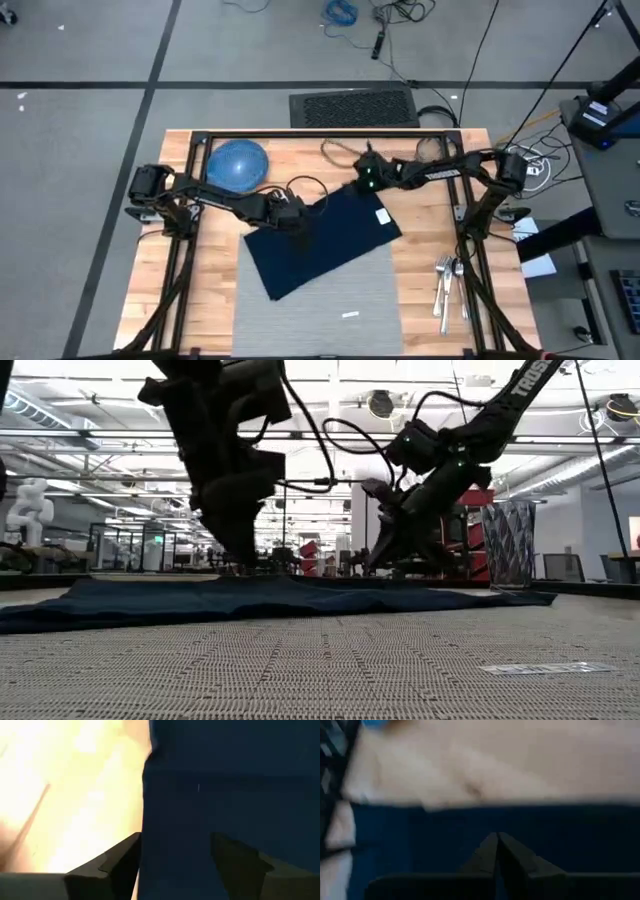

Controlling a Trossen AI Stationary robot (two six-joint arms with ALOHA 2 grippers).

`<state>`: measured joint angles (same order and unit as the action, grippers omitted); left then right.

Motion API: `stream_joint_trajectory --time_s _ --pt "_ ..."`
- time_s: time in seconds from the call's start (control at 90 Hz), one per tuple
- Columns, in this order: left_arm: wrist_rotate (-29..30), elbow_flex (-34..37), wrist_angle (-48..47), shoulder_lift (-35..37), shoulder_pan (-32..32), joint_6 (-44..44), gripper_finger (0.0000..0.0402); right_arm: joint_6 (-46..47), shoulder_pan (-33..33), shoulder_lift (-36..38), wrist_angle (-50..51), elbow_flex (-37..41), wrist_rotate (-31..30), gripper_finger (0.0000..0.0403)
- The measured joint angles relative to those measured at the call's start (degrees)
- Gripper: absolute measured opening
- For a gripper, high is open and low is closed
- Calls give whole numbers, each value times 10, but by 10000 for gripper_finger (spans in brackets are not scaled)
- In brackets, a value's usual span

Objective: Set table place
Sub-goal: Fold the dark blue napkin

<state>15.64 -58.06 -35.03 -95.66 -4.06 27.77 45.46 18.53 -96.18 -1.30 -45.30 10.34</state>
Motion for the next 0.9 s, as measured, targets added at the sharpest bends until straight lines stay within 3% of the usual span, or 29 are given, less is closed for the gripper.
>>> stream_joint_trajectory --time_s 0.122,0.322,0.467,0.644,0.9 --pt "-40 5 -1 0 -4 2 221 2 -61 0 48 0 -33 0" --pt "-47 6 1 0 -21 14 221 36 -134 1 131 -1 -94 0" --pt "-46 6 0 0 -23 18 221 92 -166 11 236 -4 -174 0" --pt "-11 6 -10 0 -18 18 221 132 -180 50 295 2 -252 0" --pt "-39 6 3 -38 -1 -1 221 125 -159 69 281 1 -251 0"
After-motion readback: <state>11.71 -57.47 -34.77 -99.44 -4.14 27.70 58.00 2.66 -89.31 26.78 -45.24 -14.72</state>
